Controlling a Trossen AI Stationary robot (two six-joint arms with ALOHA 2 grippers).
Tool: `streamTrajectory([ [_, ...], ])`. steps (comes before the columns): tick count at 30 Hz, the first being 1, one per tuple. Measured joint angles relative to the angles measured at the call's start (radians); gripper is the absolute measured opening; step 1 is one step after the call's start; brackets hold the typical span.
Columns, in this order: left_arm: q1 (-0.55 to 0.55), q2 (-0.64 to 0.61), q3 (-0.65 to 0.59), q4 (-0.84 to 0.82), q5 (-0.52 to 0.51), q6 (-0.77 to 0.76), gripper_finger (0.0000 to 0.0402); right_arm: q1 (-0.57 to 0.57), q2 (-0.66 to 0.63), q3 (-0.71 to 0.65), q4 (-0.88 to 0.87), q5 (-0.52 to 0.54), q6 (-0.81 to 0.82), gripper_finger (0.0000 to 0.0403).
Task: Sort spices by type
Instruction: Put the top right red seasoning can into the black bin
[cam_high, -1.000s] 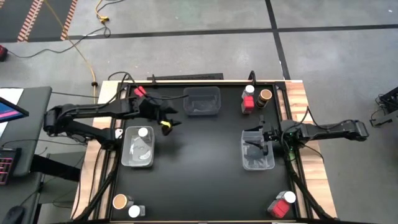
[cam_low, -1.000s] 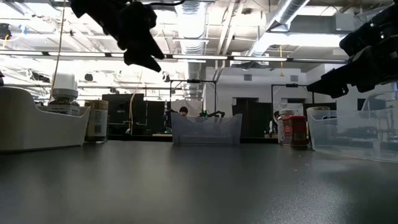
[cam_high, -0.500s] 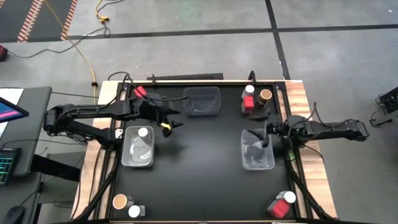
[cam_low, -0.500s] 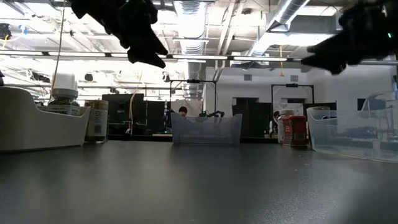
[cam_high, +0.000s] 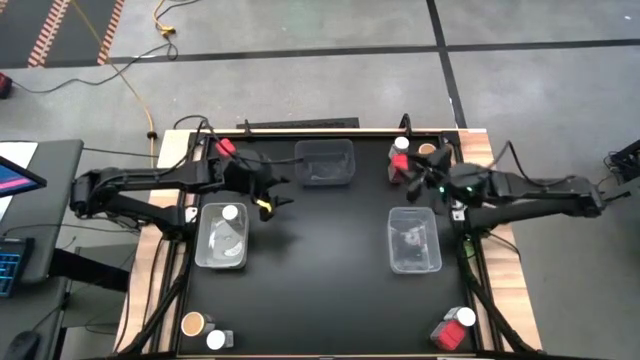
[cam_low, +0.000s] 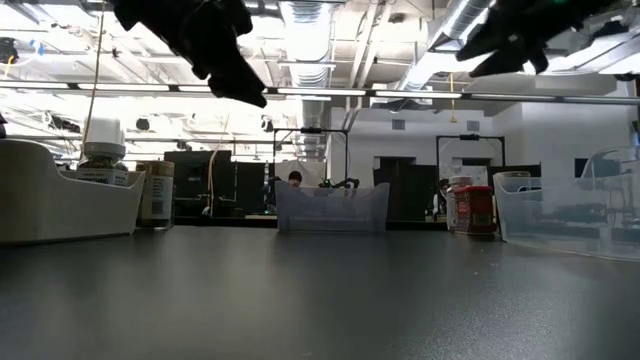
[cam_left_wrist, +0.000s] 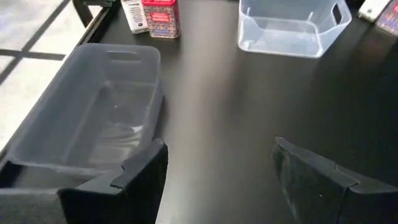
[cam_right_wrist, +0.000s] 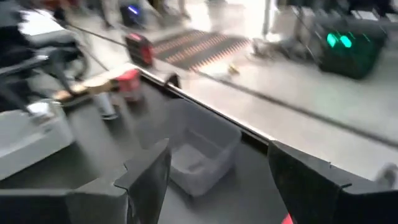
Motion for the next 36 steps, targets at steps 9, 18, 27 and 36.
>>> streamTrajectory([
  [9, 0.185, -0.131, -0.08, -0.003, 0.144, 0.059, 0.0275, -0.166, 0.355, 0.367, -0.503, -0.108, 0.41, 0.0295],
  [18, 0.222, -0.199, -0.08, -0.028, 0.146, 0.141, 0.0275, -0.311, 0.599, 0.491, -0.747, -0.358, 0.653, 0.0295],
  [27, 0.244, -0.207, -0.08, -0.083, 0.144, 0.152, 0.0275, -0.418, 0.76, 0.491, -0.838, -0.436, 0.621, 0.0294],
  [36, 0.243, -0.207, -0.08, -0.099, 0.144, 0.112, 0.0275, -0.546, 0.749, 0.359, -0.669, -0.495, 0.524, 0.0294],
])
